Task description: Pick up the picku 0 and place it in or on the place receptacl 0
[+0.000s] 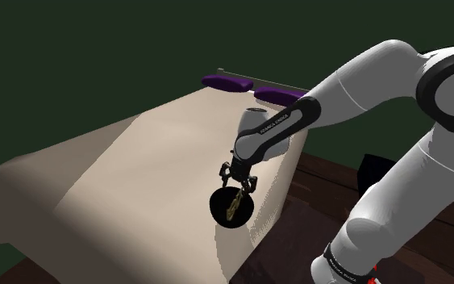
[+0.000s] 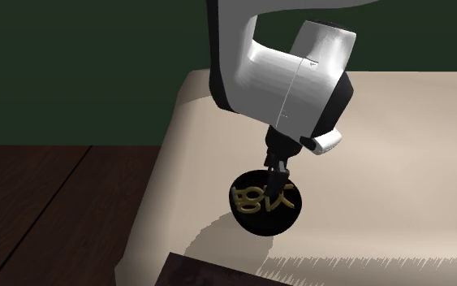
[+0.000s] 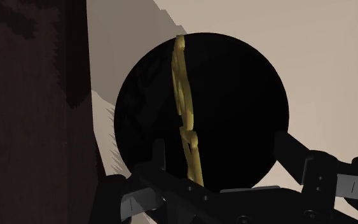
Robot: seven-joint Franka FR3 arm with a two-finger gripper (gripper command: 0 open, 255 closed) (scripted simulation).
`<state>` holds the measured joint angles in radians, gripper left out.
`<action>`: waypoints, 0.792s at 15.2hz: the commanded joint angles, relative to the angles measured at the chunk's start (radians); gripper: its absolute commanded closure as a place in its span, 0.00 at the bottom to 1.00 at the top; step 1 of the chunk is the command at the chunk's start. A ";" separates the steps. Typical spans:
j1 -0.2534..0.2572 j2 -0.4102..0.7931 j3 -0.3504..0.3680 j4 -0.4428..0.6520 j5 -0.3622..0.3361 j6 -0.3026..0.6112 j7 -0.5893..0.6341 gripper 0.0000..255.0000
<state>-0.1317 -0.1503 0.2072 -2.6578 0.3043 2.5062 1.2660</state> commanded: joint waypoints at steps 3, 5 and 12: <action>-0.012 -0.094 -0.014 0.028 -0.019 -0.123 0.009 0.00; -0.014 -0.116 -0.018 0.038 -0.024 -0.155 0.011 0.00; -0.014 -0.116 -0.018 0.038 -0.024 -0.155 0.011 0.00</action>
